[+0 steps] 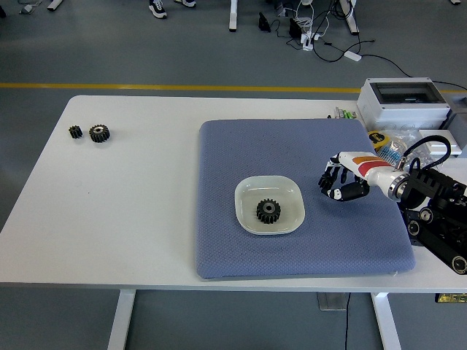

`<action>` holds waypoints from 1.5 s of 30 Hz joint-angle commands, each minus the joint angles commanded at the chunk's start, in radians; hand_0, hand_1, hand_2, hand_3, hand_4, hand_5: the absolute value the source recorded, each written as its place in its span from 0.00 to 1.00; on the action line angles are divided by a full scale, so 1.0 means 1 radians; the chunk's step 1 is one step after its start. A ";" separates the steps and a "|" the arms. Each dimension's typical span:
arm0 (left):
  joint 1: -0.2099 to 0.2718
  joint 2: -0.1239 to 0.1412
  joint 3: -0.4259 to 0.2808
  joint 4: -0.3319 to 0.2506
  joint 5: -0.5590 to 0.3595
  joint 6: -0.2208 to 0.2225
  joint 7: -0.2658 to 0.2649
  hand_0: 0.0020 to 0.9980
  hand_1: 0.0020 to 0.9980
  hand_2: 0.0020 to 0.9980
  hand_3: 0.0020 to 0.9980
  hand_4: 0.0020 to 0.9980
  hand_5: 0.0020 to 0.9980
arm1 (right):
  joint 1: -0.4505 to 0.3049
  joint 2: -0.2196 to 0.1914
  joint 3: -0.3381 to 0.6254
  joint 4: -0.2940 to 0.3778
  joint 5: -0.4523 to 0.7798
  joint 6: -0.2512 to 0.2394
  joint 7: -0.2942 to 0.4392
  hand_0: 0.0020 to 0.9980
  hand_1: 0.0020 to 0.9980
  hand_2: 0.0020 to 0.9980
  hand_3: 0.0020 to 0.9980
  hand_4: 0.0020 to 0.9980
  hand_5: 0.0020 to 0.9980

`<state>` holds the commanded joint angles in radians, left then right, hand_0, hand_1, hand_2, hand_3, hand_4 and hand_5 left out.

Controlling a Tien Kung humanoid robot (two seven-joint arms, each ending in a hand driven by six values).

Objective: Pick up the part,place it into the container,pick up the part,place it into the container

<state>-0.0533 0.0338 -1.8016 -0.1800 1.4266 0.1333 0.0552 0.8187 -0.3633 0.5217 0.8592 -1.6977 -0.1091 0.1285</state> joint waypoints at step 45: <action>0.001 -0.001 0.023 0.000 -0.029 -0.003 -0.009 0.71 0.68 0.73 0.59 0.71 0.66 | 0.059 0.080 -0.159 0.199 -0.106 0.038 -0.120 0.30 0.47 0.55 0.52 0.82 0.33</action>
<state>-0.0523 0.0332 -1.7789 -0.1800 1.3974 0.1305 0.0458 0.8773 -0.2833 0.3624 1.0583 -1.8034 -0.0707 0.0090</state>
